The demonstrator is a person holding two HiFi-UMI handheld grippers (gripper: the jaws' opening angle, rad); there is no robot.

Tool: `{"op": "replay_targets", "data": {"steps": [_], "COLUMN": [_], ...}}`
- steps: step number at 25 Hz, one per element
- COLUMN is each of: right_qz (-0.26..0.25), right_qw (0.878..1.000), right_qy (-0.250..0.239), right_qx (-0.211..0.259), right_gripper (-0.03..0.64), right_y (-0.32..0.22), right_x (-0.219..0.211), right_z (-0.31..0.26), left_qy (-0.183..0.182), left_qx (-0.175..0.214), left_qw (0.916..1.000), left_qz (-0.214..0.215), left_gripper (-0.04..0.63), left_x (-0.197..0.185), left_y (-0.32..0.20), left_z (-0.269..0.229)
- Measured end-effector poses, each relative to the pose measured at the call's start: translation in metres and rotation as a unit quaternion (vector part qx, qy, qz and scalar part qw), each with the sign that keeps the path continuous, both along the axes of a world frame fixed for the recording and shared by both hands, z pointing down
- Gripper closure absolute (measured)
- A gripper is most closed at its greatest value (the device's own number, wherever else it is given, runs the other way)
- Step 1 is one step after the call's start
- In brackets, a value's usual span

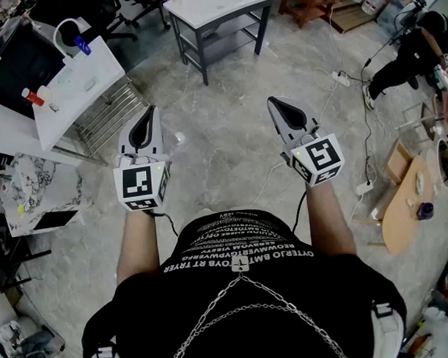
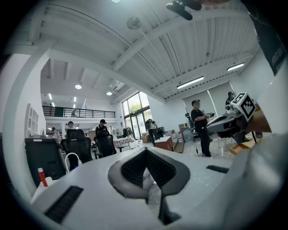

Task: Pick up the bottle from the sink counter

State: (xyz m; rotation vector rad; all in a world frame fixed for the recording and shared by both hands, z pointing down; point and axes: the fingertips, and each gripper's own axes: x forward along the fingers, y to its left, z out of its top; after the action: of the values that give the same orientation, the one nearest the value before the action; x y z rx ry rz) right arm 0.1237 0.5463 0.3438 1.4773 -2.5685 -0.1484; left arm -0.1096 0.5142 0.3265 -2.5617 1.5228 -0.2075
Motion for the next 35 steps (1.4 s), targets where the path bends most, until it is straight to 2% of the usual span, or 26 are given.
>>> {"op": "replay_targets", "data": {"steps": [3,9,14,16,20,22,25,30,35], "right_qz": [0.0,0.021,0.018,0.015,0.017,0.017,0.004,-0.01,-0.017], "right_qw": [1.0,0.999,0.998,0.998,0.998,0.998,0.998,0.999,0.998], "right_qy": [0.003,-0.026,-0.005,-0.005,-0.008,-0.014,-0.024,-0.024,-0.031], "right_qx": [-0.008,-0.035,-0.051,-0.057,-0.056,-0.054,-0.05,-0.045,-0.045], "right_gripper": [0.623,0.62,0.62,0.588,0.491,0.462,0.374,0.356,0.354], "right_y": [0.0,0.008,0.02,0.017,0.007,-0.005,-0.021,-0.062,-0.12], "right_x": [-0.025,-0.054,-0.085,-0.092,-0.094,-0.092,-0.093,-0.084,-0.067], "right_z": [0.002,0.009,0.018,0.017,0.017,0.019,0.019,0.019,0.017], "left_qy": [-0.005,-0.031,-0.016,-0.012,-0.014,-0.011,-0.012,-0.013,-0.032], "left_qx": [0.004,0.013,-0.008,-0.017,-0.031,-0.029,-0.019,-0.003,-0.006], "left_qw": [1.0,0.9994,0.9998,0.9998,0.9994,0.9995,0.9996,0.9996,0.999], "left_qz": [0.004,0.009,0.01,0.007,0.005,-0.003,-0.015,-0.026,-0.031], "left_gripper": [0.59,0.591,0.591,0.591,0.591,0.591,0.591,0.591,0.59], "left_x": [-0.025,-0.065,-0.103,-0.112,-0.118,-0.12,-0.12,-0.106,-0.093], "left_y": [-0.002,-0.001,-0.001,-0.004,-0.009,-0.016,-0.03,-0.064,-0.105], "left_z": [-0.001,0.01,0.025,0.031,0.045,0.048,0.046,0.034,0.037]}}
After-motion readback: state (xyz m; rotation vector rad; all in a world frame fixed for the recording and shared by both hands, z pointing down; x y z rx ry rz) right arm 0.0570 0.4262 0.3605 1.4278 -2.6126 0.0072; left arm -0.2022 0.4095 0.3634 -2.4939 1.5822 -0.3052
